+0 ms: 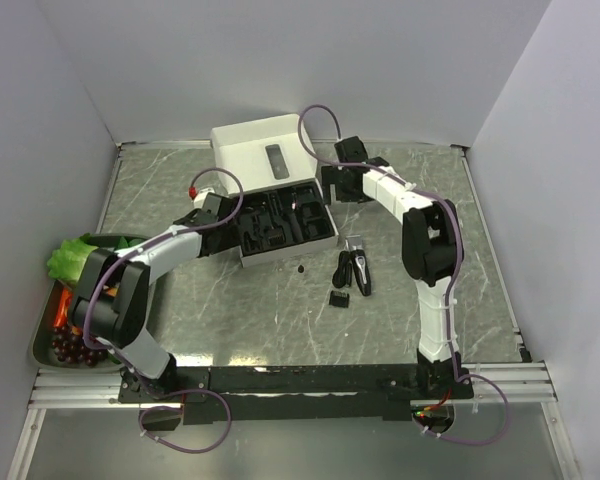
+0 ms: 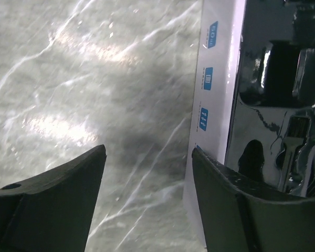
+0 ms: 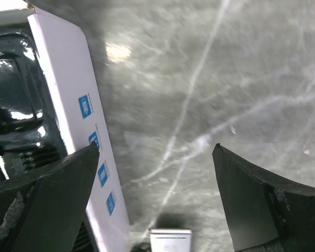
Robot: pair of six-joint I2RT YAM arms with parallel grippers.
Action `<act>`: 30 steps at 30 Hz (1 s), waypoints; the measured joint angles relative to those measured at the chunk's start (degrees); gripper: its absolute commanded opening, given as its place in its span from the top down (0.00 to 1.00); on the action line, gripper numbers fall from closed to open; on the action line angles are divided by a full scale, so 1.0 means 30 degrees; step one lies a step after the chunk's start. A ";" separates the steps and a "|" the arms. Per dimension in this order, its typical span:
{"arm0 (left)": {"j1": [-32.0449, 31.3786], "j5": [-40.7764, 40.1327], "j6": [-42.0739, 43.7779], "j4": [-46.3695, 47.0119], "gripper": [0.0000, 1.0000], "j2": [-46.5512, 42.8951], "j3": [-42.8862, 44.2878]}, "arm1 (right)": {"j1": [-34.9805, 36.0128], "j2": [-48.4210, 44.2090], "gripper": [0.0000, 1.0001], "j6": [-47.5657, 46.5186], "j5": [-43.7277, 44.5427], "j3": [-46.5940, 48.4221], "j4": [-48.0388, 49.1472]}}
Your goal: Sort the hair-cutting tools
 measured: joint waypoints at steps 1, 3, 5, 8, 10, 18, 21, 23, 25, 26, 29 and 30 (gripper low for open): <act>-0.0029 -0.0109 0.0000 -0.0138 0.22 -0.0117 -0.0051 | 0.0087 0.0036 0.00 0.0000 -0.0015 0.0175 0.0007; -0.0102 -0.0321 0.0022 -0.0525 0.20 -0.0240 -0.0066 | 0.0255 0.0036 0.00 0.0015 0.0007 0.0408 0.0029; -0.0117 -0.0517 0.0007 -0.0882 0.17 -0.0342 -0.0051 | 0.0379 -0.0015 0.00 0.0022 0.0146 0.0372 0.0313; -0.0175 -0.0758 -0.0022 -0.1341 0.14 -0.0510 0.0036 | 0.0546 -0.0532 0.00 0.0153 0.0648 -0.0248 0.0699; -0.0240 -0.0743 -0.0160 -0.1610 0.13 -0.0765 0.0109 | 0.0816 -0.1435 0.00 0.0350 0.0809 -0.1020 0.0627; -0.0736 -0.0736 -0.0743 -0.1865 0.07 -0.4452 0.0444 | 0.2251 -0.7847 0.00 0.1180 0.0969 -0.6608 0.0095; -0.0736 -0.0743 -0.0969 -0.2106 0.04 -0.6360 0.0437 | 0.2113 -1.0061 0.00 0.1537 0.1246 -0.9107 -0.0022; -0.0729 -0.0750 -0.1013 -0.2251 0.01 -0.7329 0.0386 | 0.2040 -1.0928 0.00 0.1617 0.1377 -1.0491 0.0015; -0.0736 -0.0736 -0.0998 -0.2557 0.01 -0.8189 0.0328 | 0.1982 -1.1511 0.00 0.1683 0.1501 -1.1635 -0.0080; -0.0736 -0.0729 -0.1005 -0.2630 0.01 -0.8473 0.0270 | 0.1974 -1.1708 0.00 0.1690 0.1501 -1.2058 -0.0124; -0.0736 -0.0597 -0.1005 -0.3082 0.00 -0.9377 0.0087 | 0.1938 -1.1927 0.01 0.1698 0.1377 -1.2786 -0.0066; -0.0736 -0.0546 -0.0998 -0.3228 0.01 -0.9632 0.0066 | 0.1938 -1.1941 0.01 0.1712 0.1326 -1.2968 -0.0007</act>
